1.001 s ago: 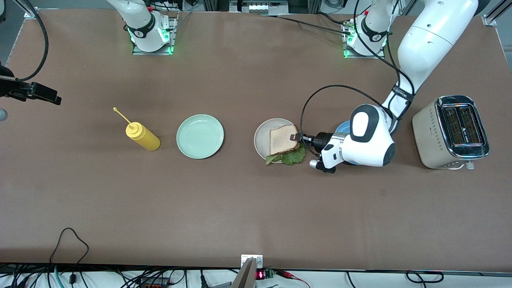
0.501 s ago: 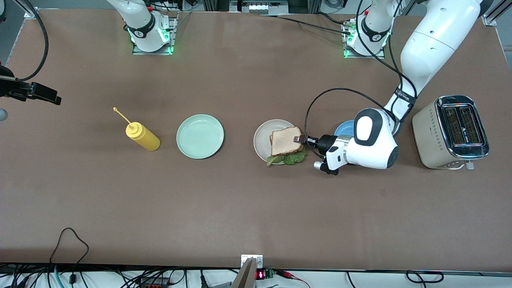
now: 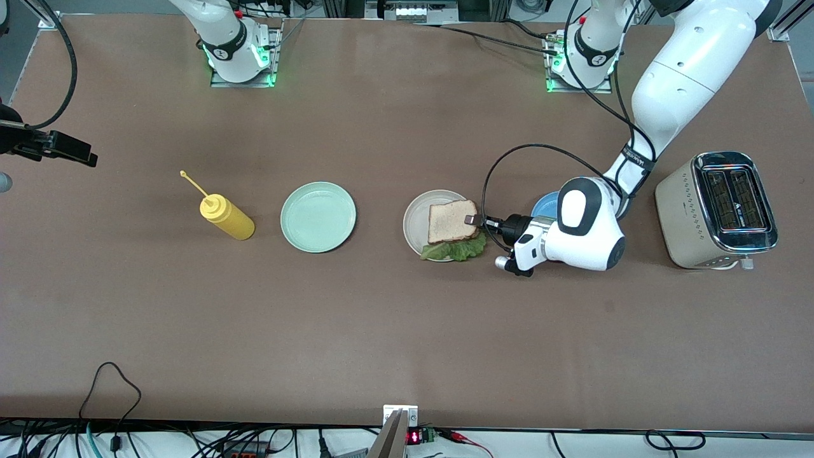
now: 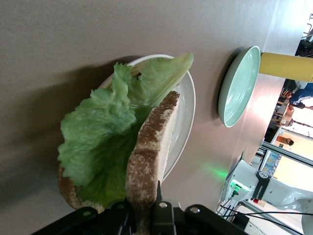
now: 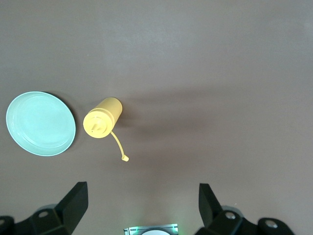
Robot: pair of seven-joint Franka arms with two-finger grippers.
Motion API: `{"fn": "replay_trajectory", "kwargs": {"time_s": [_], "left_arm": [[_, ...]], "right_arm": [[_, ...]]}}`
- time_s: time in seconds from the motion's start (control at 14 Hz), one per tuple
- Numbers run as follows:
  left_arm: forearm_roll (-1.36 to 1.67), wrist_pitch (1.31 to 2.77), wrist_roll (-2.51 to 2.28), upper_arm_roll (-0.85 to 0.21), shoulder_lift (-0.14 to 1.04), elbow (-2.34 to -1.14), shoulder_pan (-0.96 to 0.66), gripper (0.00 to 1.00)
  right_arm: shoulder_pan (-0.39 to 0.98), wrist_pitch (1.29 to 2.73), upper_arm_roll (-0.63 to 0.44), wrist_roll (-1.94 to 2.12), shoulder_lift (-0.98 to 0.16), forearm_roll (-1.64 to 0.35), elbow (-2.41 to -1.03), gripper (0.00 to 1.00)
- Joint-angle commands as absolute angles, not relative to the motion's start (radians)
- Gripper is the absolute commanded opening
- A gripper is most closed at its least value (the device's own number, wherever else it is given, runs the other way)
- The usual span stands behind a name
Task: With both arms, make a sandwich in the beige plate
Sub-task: 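Lay the bread slice onto the lettuce and open the left gripper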
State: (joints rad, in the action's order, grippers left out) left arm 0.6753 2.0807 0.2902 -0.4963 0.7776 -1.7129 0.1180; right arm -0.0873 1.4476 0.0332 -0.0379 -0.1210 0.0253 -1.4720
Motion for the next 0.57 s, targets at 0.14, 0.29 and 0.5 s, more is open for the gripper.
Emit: {"fn": "replay_trajectory", "kwargs": {"time_s": [0.14, 0.29, 0.5], "left_arm": [[0.732, 2.085, 0.324, -0.499, 0.787, -1.712, 0.126, 1.00], [0.730, 2.082, 0.324, -0.499, 0.764, -1.706, 0.126, 1.00], [0.730, 2.060, 0.311, -0.499, 0.700, -1.704, 0.141, 1.00]], "right_arm": [[-0.092, 1.440, 0.034, -0.034, -0.106, 0.029, -1.485, 1.00], [-0.091, 1.442, 0.034, -0.034, -0.106, 0.029, -1.485, 1.00], [-0.091, 1.440, 0.034, -0.034, -0.106, 0.029, -1.485, 1.00]]}}
